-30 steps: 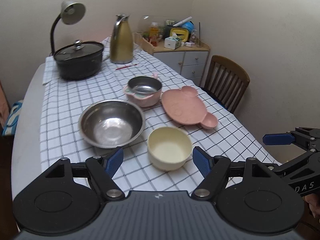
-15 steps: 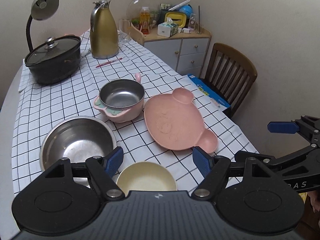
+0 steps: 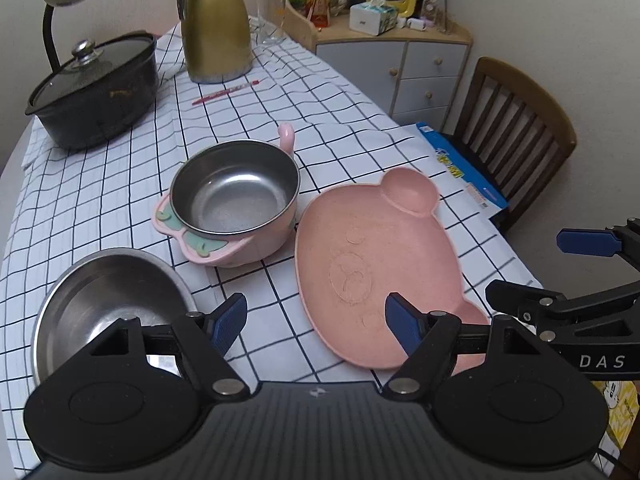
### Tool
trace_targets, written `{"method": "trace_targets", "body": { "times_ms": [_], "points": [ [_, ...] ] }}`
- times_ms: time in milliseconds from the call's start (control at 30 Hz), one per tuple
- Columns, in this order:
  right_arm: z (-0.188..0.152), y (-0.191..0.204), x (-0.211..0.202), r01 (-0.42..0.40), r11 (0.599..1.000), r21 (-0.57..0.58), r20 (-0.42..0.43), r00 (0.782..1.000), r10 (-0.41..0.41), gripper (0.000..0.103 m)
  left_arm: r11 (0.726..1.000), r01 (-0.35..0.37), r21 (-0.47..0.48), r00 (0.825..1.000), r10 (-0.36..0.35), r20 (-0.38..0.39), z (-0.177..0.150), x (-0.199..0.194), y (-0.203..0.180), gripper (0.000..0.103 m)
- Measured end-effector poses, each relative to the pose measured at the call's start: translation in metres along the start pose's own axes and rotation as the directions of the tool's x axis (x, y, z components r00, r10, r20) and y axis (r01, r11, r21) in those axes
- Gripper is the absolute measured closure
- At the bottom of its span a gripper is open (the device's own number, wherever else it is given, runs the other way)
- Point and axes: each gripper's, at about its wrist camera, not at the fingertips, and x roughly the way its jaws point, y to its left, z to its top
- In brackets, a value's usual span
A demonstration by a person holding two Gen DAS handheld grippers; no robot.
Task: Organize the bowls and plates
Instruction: 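Move both tools toward the rim of the pink bear-shaped plate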
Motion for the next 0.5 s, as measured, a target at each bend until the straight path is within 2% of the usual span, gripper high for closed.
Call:
{"method": "trace_targets", "body": {
  "times_ms": [233, 367, 433, 500],
  "points": [
    [0.009, -0.020, 0.051, 0.003, 0.999, 0.043, -0.067, 0.998, 0.000, 0.021, 1.000, -0.013, -0.010, 0.998, 0.013, -0.054, 0.008, 0.046, -0.005, 0.028],
    [0.011, -0.027, 0.073, -0.009, 0.998, 0.069, -0.103, 0.995, 0.016, 0.026, 0.999, -0.023, -0.027, 0.998, 0.022, -0.054, 0.009, 0.062, -0.003, 0.029],
    [0.012, -0.029, 0.082, -0.011, 0.997, 0.078, -0.118, 0.993, 0.020, 0.028, 0.999, -0.030, -0.030, 0.997, 0.028, -0.065, 0.010, 0.070, -0.003, 0.034],
    [0.013, -0.030, 0.090, -0.012, 0.996, 0.084, -0.130, 0.991, 0.023, 0.030, 0.999, -0.031, -0.037, 0.997, 0.028, -0.076, 0.010, 0.076, -0.002, 0.035]
  ]
}}
